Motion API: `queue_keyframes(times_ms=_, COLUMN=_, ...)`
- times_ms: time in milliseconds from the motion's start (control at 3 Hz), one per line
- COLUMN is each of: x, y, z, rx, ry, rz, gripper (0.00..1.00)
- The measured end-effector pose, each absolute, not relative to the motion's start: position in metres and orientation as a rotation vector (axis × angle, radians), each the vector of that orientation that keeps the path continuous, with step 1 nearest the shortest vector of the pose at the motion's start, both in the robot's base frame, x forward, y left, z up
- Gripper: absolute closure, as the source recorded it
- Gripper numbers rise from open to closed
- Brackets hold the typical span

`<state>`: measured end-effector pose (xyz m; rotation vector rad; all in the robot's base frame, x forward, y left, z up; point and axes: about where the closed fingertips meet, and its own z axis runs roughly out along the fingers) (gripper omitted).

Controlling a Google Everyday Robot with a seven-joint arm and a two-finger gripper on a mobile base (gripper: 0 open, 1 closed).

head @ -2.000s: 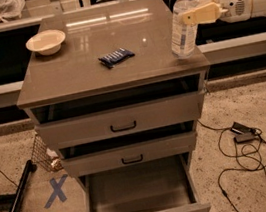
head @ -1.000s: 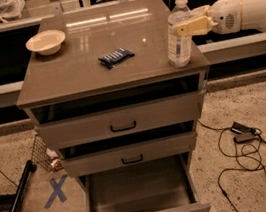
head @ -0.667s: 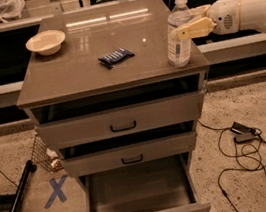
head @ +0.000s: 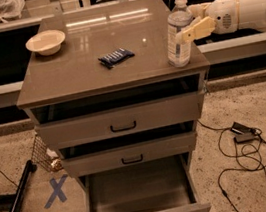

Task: Pick blue plastic bottle from bottom drawer and place on counter

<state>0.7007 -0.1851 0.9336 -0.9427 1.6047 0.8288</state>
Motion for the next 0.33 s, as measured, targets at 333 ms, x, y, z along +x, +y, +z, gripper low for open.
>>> queue_keyframes(times_ms=333, x=0.6961, y=-0.2079, z=0.9712, rx=-0.963, ry=1.539, rz=0.732, gripper=0.0)
